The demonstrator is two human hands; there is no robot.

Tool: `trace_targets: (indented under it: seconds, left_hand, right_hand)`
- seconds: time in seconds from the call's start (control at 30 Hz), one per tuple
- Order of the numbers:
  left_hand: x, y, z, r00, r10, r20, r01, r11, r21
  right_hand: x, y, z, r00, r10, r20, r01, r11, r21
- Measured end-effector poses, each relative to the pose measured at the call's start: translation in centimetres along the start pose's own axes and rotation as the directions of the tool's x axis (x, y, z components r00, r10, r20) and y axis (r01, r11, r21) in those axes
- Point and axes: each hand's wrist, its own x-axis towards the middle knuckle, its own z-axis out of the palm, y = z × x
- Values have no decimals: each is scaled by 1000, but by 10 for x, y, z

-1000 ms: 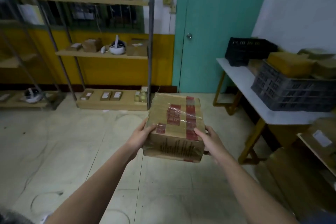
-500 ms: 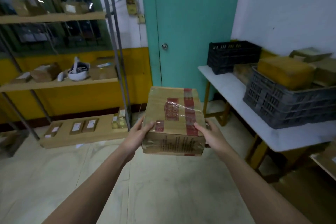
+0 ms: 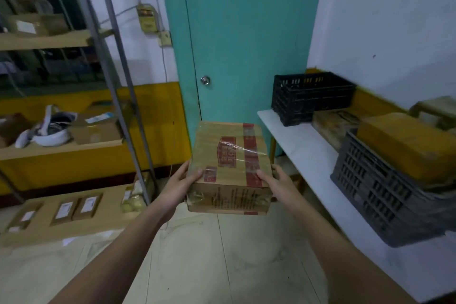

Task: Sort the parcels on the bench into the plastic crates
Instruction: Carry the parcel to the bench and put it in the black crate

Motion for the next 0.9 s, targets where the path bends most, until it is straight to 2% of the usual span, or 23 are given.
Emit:
trace_targets:
  seconds: [0.4, 0.57, 0.73, 0.9]
  left_hand:
    - [275, 6, -1, 983, -52, 174, 62, 997, -50]
    - [376, 23, -1, 961, -30, 275, 42, 998, -39]
    - [452, 34, 27, 919, -30, 393, 41, 999, -21]
    - [510, 39, 78, 847, -41, 530, 31, 999, 28]
  right_hand:
    - [239, -2, -3, 974, 162, -160, -157, 987, 41]
    - [318, -3, -3, 943, 250, -222, -226, 966, 129]
    - [366, -4, -25, 906, 289, -309, -245, 954, 174]
    - [394, 19, -69, 855, 323, -405, -272, 946, 178]
